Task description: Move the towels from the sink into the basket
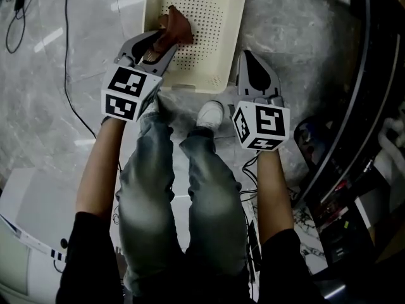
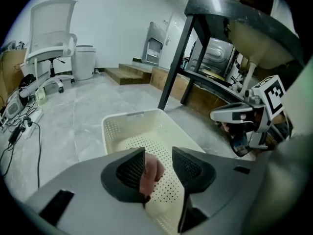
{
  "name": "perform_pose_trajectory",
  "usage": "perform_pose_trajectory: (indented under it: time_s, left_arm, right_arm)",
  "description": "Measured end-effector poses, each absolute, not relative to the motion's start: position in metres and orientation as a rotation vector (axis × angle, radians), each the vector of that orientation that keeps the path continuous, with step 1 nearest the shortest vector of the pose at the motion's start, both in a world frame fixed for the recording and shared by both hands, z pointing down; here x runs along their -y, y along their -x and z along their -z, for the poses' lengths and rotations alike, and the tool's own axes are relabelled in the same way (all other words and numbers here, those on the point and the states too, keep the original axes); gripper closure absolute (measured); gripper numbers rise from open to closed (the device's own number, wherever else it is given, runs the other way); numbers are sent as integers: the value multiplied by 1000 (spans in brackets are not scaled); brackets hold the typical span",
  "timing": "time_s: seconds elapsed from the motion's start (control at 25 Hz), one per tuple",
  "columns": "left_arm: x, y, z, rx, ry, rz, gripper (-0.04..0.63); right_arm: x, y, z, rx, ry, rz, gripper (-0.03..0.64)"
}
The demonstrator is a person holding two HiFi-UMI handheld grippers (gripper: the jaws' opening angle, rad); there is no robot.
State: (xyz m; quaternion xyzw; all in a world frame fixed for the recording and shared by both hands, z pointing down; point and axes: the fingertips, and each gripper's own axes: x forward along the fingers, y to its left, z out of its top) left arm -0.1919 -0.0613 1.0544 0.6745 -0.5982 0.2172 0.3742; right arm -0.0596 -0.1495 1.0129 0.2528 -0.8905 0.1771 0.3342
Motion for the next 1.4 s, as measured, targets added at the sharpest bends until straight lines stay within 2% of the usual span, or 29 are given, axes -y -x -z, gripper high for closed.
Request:
perform_pose_trajectory:
  time_s: [0.24, 0.6, 0.92, 1.16, 1.4]
  left_arm:
    - [53, 186, -1054, 1501, -1735, -583, 359]
    - [49, 194, -981, 1537, -1702, -528, 376]
    - [47, 195, -897, 1595, -1674, -527, 534]
    - [50, 202, -816, 1646, -1671, -535, 572]
    - [59, 217, -727, 1714, -1637, -474, 578]
  right_arm:
    - [146, 60, -1004, 2324, -656, -452, 601]
    - [147, 74, -933, 2351, -633, -432, 601]
    - [148, 90, -850, 2383, -603, -395, 601]
    - [159, 102, -766, 2420, -608, -353, 601]
    - [172, 99, -678, 2450, -678, -392, 603]
